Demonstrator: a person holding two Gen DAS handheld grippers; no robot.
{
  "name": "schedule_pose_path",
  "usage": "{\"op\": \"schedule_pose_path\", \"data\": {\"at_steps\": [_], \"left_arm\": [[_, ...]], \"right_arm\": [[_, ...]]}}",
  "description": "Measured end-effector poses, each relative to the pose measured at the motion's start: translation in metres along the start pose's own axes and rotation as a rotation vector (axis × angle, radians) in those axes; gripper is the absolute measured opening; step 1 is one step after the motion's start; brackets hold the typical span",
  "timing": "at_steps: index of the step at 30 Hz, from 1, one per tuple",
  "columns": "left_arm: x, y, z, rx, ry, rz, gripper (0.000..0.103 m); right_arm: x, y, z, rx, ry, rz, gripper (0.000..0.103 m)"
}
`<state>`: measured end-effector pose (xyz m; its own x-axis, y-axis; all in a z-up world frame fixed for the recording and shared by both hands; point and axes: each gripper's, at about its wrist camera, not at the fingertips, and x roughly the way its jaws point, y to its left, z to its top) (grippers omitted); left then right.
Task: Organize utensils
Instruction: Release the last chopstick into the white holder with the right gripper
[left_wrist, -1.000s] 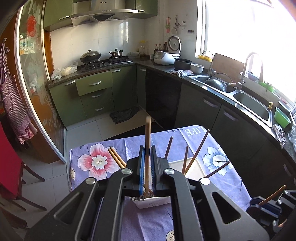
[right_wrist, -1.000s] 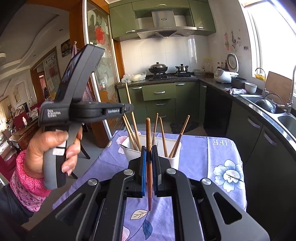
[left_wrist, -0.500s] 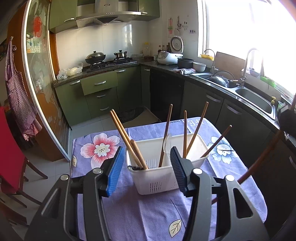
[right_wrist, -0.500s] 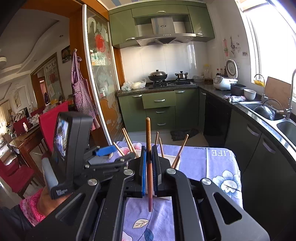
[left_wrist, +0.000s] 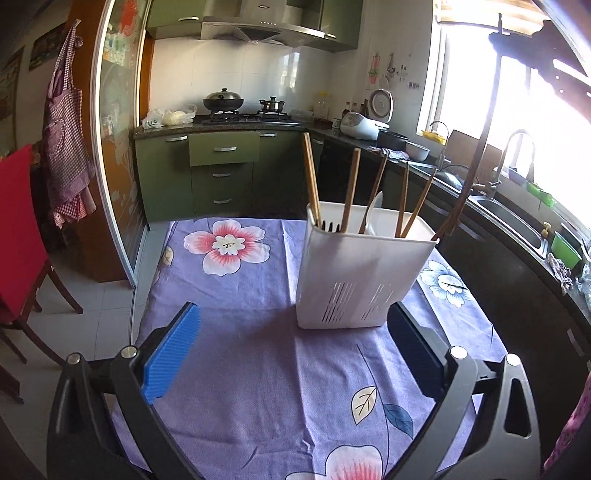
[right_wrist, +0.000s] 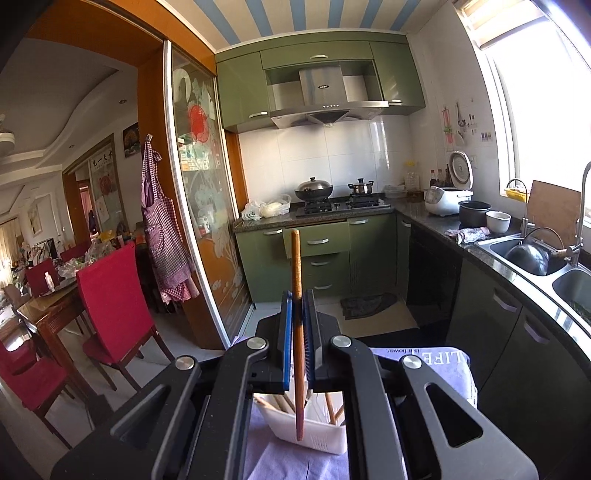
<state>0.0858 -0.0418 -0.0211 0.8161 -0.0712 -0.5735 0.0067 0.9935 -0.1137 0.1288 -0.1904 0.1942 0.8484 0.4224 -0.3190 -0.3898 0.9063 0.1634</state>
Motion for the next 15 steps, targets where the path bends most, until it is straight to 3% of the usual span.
{"op": "schedule_pose_path", "data": {"at_steps": [6, 15], "left_arm": [[0.000, 0.016, -0.003, -0.033, 0.017, 0.013, 0.096], [-0.007, 0.018, -0.004, -0.019, -0.010, 0.032, 0.096]], "right_arm": [[0.044, -0.018, 0.010, 0.042, 0.016, -0.050, 0.007], [0.102, -0.032, -0.044, 0.050, 0.133, -0.099, 0.007]]}}
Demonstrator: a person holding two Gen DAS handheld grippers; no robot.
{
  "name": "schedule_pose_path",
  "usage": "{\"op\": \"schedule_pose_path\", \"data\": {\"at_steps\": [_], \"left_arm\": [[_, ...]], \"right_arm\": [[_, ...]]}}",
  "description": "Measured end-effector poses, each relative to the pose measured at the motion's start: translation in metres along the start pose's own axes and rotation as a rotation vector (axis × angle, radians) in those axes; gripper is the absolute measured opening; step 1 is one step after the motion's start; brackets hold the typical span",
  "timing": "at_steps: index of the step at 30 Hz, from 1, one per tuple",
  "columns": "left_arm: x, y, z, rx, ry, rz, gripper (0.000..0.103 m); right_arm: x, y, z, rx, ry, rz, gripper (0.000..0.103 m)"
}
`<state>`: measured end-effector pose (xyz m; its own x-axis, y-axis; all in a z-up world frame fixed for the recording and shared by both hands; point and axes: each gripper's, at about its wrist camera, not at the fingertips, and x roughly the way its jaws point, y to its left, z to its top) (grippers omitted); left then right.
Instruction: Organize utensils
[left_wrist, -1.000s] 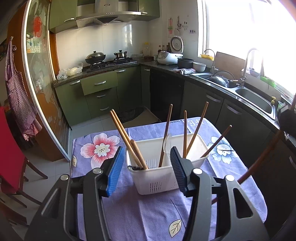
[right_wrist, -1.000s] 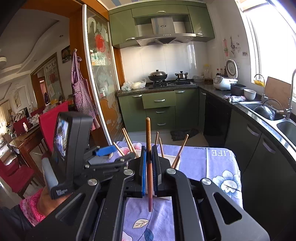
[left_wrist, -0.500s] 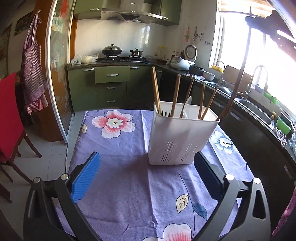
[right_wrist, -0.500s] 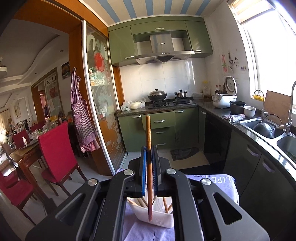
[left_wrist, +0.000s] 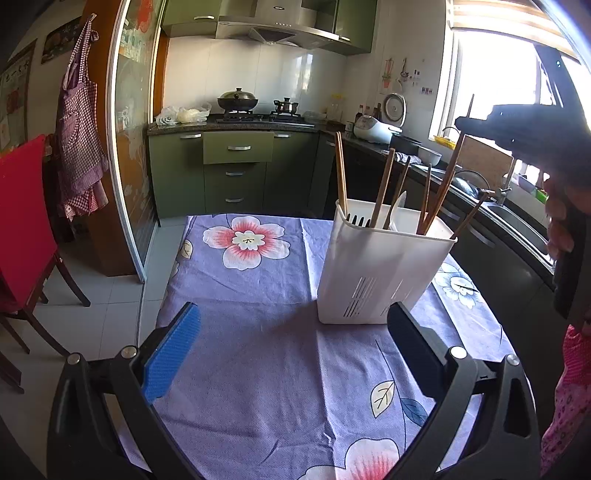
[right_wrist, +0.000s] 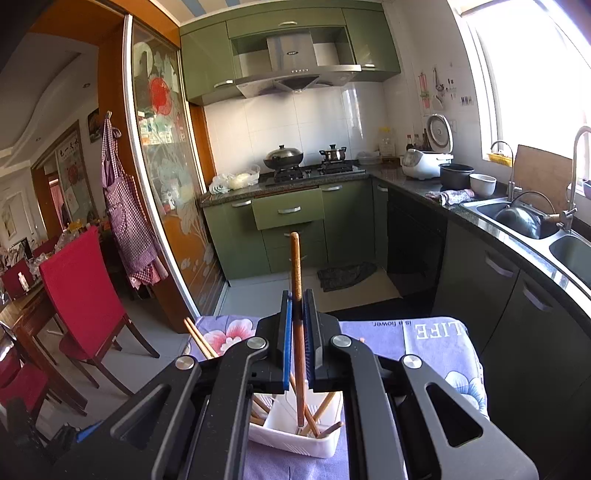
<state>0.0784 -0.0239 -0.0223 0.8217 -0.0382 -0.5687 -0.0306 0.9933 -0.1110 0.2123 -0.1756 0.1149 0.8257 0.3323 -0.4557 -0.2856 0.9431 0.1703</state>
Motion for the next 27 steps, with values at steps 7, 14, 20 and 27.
{"op": "schedule_pose_path", "data": {"at_steps": [7, 14, 20, 27], "left_arm": [[-0.002, -0.009, 0.001, 0.029, -0.007, 0.003, 0.096], [-0.010, -0.011, 0.003, 0.036, -0.029, 0.008, 0.096], [-0.016, -0.012, -0.005, 0.064, -0.050, 0.000, 0.096], [-0.023, -0.009, -0.013, 0.065, -0.053, 0.000, 0.096]], "right_arm": [[0.024, 0.007, -0.049, -0.065, 0.071, -0.040, 0.042], [-0.042, 0.016, -0.086, -0.107, -0.085, -0.069, 0.062], [-0.098, 0.014, -0.139, -0.108, -0.172, -0.167, 0.092], [-0.136, 0.002, -0.189, -0.045, -0.159, -0.230, 0.098]]}}
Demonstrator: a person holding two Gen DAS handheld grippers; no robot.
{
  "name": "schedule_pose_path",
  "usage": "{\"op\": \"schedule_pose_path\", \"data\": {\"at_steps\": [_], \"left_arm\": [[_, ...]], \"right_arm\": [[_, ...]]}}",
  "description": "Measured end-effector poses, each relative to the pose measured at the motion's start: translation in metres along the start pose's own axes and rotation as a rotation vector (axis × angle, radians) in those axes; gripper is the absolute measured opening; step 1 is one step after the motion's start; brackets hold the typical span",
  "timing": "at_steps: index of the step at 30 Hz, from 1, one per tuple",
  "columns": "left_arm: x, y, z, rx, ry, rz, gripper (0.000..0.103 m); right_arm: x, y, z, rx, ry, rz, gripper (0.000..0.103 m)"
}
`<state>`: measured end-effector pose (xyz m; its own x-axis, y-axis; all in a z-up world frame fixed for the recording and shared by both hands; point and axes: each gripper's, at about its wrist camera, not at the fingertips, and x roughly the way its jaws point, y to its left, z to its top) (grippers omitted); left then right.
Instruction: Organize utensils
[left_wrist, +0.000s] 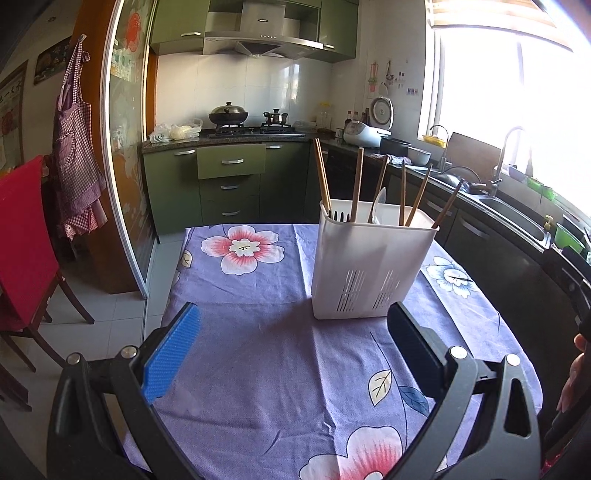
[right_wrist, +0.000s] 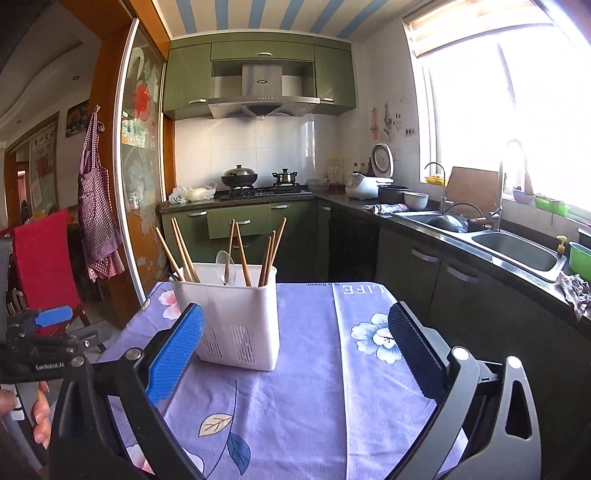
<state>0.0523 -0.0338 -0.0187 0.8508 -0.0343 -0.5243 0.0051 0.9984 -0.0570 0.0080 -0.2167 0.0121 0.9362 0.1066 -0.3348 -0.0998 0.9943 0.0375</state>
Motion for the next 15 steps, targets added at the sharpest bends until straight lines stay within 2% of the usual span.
{"op": "schedule_pose_path", "data": {"at_steps": [5, 15], "left_arm": [[-0.016, 0.001, -0.002, 0.000, -0.033, 0.008, 0.096], [-0.029, 0.009, -0.008, -0.011, -0.031, 0.009, 0.096]], "right_arm": [[-0.017, -0.007, -0.007, 0.023, 0.006, 0.000, 0.098], [-0.041, -0.001, -0.006, 0.014, -0.006, 0.000, 0.098]]}}
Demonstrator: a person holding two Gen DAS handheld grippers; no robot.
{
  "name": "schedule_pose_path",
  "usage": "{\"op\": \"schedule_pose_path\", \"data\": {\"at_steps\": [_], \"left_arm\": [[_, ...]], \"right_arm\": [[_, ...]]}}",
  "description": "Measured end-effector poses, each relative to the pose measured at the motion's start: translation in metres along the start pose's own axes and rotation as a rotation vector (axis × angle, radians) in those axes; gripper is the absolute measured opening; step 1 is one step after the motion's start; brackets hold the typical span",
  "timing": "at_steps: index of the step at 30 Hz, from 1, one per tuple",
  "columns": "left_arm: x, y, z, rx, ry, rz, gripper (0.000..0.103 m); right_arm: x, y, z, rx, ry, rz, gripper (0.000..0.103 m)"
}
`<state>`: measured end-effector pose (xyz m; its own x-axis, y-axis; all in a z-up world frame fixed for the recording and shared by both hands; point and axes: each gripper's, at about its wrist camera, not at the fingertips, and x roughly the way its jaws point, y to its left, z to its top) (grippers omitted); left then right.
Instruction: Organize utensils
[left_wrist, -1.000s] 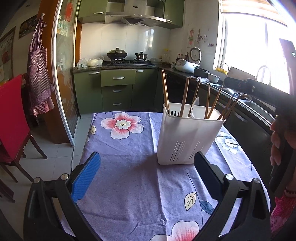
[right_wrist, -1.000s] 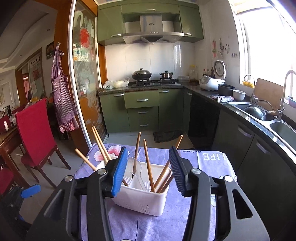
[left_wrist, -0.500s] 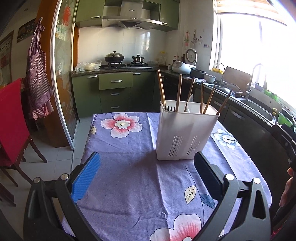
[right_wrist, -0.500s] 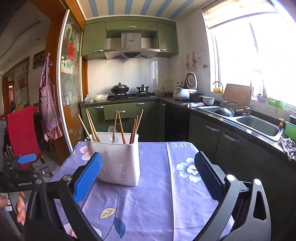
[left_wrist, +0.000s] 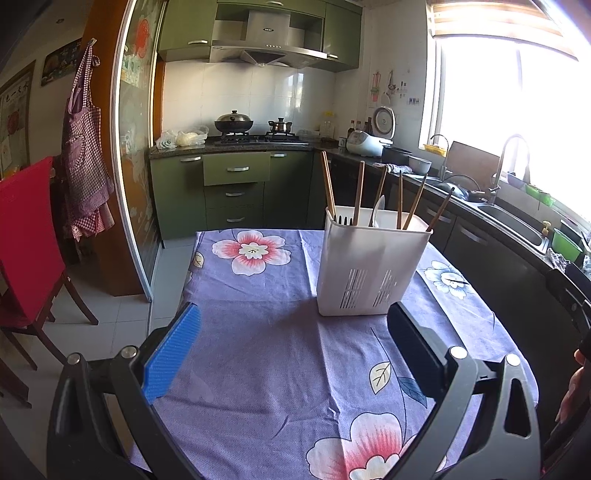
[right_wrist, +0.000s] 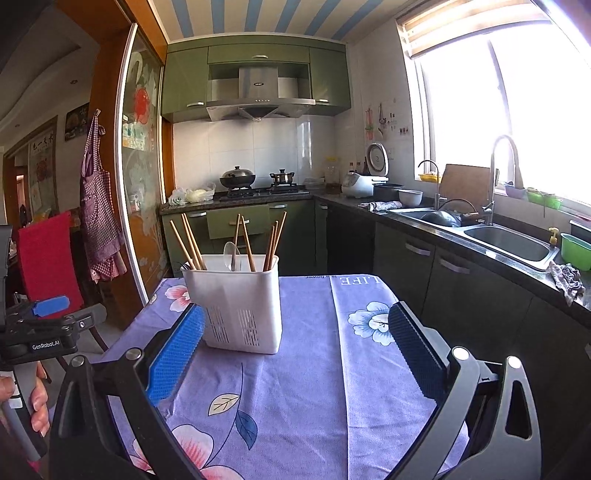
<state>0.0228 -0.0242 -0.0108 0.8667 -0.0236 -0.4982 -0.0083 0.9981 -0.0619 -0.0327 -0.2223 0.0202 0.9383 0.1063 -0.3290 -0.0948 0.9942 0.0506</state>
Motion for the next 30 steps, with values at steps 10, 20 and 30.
{"op": "schedule_pose_path", "data": {"at_steps": [10, 20, 30], "left_arm": [[-0.009, 0.001, 0.002, -0.001, -0.018, -0.005, 0.096], [-0.010, -0.002, 0.002, 0.005, -0.015, -0.008, 0.096], [-0.008, -0.002, 0.000, 0.002, -0.009, -0.006, 0.096]], "right_arm": [[-0.003, 0.006, 0.006, -0.005, 0.002, 0.015, 0.098], [0.000, 0.004, 0.007, 0.002, 0.008, 0.019, 0.098], [0.006, 0.004, 0.004, 0.011, 0.021, 0.029, 0.098]]}}
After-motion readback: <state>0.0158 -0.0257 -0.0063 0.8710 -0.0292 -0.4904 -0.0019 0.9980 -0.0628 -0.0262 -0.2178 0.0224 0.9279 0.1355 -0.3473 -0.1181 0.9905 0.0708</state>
